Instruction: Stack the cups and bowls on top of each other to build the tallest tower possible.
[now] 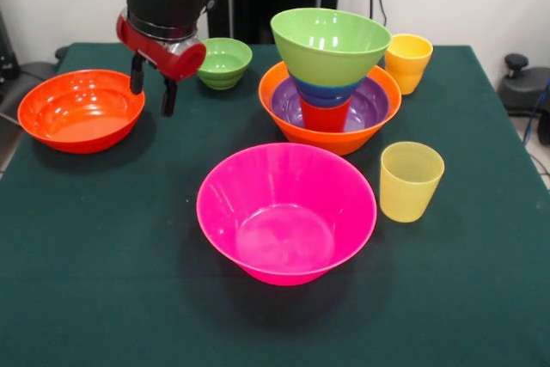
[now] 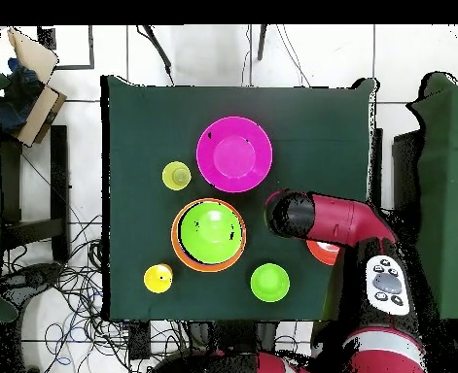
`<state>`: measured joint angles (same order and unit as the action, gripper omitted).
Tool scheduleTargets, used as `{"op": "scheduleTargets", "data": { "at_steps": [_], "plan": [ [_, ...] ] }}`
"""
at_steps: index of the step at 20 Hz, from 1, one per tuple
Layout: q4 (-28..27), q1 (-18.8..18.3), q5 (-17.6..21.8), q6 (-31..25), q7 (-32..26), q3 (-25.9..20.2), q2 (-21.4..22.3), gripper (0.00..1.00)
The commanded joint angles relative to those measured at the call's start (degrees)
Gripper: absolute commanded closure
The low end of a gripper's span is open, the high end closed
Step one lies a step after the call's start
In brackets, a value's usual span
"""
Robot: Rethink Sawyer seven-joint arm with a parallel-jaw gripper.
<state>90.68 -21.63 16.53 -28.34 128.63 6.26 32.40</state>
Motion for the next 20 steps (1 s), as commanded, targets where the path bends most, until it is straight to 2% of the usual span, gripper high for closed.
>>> {"op": "scheduleTargets", "data": {
  "at_steps": [1, 8, 12, 14, 20],
  "plan": [
    [4.83, 1.12, 6.25, 0.2, -2.84, -0.81, -2.41, 0.0],
    [4.31, 1.93, 11.53, 8.81, 0.62, 2.83, -6.92, 0.0],
    [2.89, 1.68, 13.56, 10.7, 0.1, 3.22, -8.72, 0.0],
    [2.24, 1.93, 13.99, 11.78, 0.76, 3.72, -9.55, 0.0],
    [0.84, -0.1, 13.34, 14.87, 0.05, 0.33, -11.39, 0.0]
  ]
}}
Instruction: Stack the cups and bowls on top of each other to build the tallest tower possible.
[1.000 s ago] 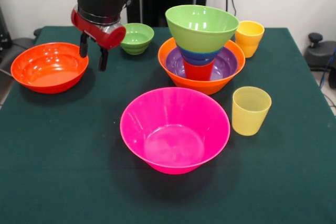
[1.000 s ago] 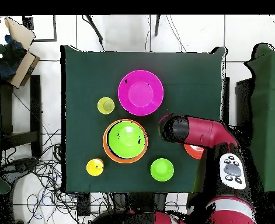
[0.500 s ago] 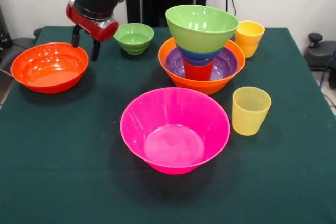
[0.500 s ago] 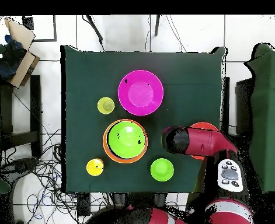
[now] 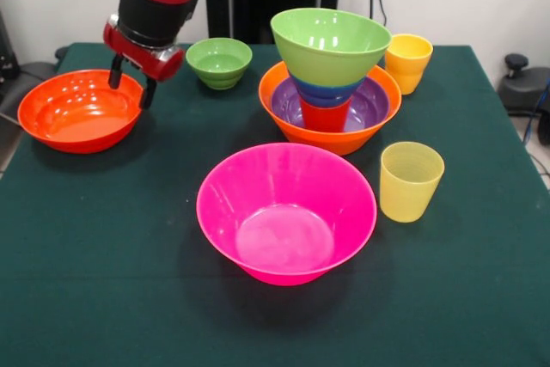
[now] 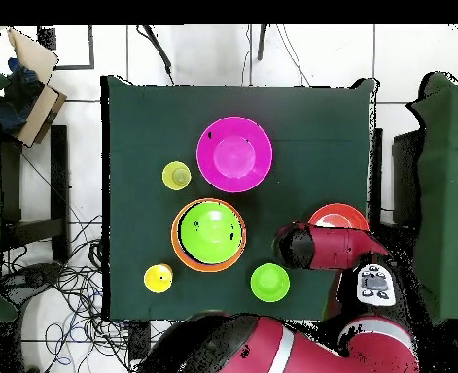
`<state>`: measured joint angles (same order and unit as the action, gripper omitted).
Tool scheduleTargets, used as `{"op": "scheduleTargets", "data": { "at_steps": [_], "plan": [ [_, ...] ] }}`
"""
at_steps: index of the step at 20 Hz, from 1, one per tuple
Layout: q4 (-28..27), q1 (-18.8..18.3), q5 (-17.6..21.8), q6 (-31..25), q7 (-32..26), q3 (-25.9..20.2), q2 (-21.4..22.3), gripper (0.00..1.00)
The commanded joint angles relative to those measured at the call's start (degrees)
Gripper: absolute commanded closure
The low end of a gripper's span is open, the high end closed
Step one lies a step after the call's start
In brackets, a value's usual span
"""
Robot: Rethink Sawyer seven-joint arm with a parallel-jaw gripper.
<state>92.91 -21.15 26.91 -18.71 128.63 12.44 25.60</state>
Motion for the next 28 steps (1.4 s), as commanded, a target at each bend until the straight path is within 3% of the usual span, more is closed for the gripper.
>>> {"op": "scheduleTargets", "data": {
  "at_steps": [1, 6, 13, 28],
  "plan": [
    [-1.41, -0.77, 2.73, 5.16, -0.29, -6.33, -4.59, 0.0],
    [-1.09, -1.78, 2.05, 5.38, -1.74, -9.13, -4.34, 0.0],
    [-2.96, 0.21, 2.97, 6.62, 0.33, -5.19, -5.64, 0.0],
    [-3.83, -5.34, 6.14, 1.17, -10.14, -11.41, -0.92, 0.0]
  ]
}}
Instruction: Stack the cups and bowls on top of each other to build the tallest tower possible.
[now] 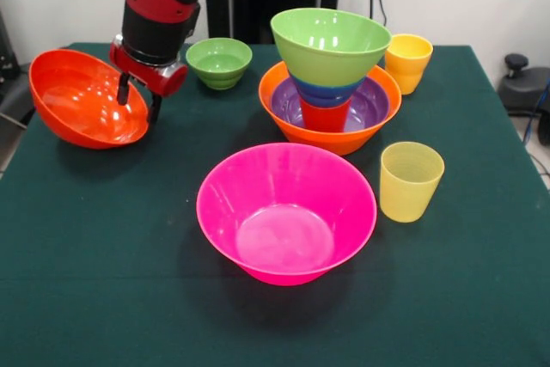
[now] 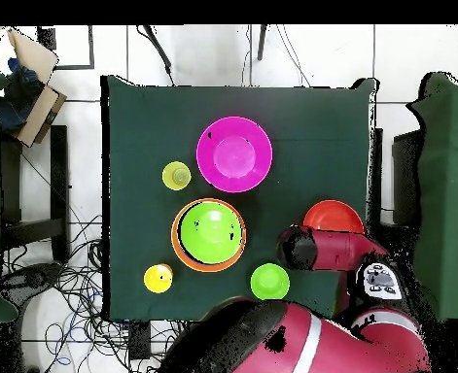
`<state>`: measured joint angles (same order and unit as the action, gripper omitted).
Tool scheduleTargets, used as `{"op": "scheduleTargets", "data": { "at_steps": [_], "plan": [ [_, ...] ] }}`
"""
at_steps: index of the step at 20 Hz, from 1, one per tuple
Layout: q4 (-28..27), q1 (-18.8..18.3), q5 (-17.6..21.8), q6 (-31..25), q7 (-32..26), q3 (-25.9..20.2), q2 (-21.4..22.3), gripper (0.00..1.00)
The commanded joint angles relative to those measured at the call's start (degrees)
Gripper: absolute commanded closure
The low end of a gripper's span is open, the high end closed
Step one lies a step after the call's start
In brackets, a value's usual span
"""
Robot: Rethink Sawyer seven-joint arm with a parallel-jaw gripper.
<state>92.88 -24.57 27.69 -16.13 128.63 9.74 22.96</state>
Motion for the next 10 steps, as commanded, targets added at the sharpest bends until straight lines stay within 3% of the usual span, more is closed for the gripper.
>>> {"op": "scheduleTargets", "data": {
  "at_steps": [1, 10],
  "plan": [
    [-3.92, -2.21, 5.55, -1.57, -10.41, -9.09, 1.83, 0.0],
    [-4.28, -5.96, 8.55, -3.88, -13.94, -14.92, 3.72, 0.0]
  ]
}}
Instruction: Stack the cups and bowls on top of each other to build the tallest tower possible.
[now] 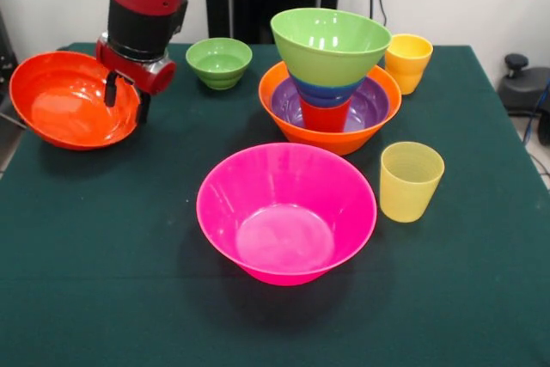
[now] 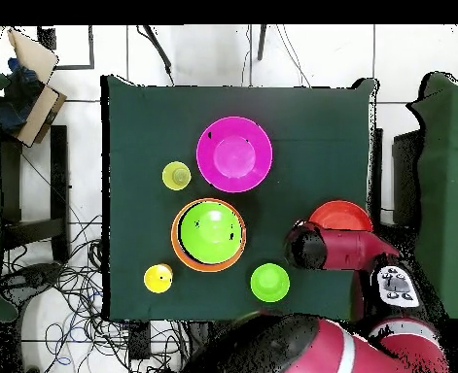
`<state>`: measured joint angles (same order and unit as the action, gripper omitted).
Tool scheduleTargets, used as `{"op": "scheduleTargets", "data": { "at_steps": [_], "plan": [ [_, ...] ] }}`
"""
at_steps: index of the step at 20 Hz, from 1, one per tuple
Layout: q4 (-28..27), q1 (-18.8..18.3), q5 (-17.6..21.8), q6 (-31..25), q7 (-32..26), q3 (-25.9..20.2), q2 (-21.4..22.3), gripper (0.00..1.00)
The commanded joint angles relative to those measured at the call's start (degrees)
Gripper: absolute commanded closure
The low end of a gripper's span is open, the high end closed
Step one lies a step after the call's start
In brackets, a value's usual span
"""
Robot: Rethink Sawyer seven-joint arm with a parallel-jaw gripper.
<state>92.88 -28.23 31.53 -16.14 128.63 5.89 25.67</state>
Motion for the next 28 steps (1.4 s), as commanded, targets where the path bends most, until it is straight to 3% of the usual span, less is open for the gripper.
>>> {"op": "scheduleTargets", "data": {
  "at_steps": [1, 11, 20, 21, 24, 28],
  "plan": [
    [-4.29, -2.51, 5.0, -3.98, -13.89, -11.38, 1.13, 0.0],
    [-4.08, -3.5, 5.83, -6.02, -12.45, -13.72, 1.39, 0.0],
    [-3.11, -1.23, 5.41, -5.18, -7.34, -11.03, -0.37, 0.0],
    [-2.96, -1.43, 5.23, -5.53, -7.58, -11.3, -0.42, 1.0],
    [-1.95, -2.47, 3.59, -6.78, -7.14, -12.16, -0.52, 1.0],
    [-1.54, -0.46, 2.03, -9.03, -3.51, -9.32, 0.47, 1.0]
  ]
}}
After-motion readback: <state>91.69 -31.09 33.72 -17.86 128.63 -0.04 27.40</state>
